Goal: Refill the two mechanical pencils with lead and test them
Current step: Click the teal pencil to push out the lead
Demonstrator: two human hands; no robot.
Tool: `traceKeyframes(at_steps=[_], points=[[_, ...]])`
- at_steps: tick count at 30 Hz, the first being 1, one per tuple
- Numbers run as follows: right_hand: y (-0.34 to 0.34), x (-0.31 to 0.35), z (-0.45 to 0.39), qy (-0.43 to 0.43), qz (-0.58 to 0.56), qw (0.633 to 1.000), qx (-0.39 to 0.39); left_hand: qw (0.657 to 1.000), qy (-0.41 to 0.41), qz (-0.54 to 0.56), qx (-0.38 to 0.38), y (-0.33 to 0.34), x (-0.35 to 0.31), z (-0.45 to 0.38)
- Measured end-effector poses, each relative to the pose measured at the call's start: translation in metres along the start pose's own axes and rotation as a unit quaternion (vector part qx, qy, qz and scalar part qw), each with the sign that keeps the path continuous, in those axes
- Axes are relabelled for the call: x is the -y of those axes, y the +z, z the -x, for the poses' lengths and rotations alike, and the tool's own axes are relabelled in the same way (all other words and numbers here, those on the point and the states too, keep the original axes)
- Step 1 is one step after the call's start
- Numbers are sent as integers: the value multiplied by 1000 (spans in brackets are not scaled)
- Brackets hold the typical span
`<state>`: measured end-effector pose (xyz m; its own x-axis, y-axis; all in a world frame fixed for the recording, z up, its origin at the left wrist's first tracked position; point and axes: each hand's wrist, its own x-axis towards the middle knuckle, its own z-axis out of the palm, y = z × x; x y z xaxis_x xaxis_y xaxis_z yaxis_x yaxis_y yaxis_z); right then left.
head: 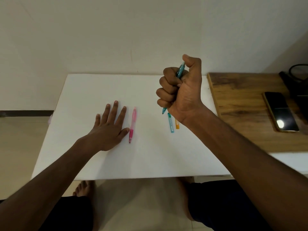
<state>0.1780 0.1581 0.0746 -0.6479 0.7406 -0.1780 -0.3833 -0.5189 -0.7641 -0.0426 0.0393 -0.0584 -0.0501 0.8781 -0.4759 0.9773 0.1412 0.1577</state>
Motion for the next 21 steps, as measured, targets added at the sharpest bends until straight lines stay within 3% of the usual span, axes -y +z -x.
traceKeyframes(at_steps=[21], points=[[-4, -5, -5, 21, 26, 999, -17, 1000, -3, 5, 3, -2, -2, 2]])
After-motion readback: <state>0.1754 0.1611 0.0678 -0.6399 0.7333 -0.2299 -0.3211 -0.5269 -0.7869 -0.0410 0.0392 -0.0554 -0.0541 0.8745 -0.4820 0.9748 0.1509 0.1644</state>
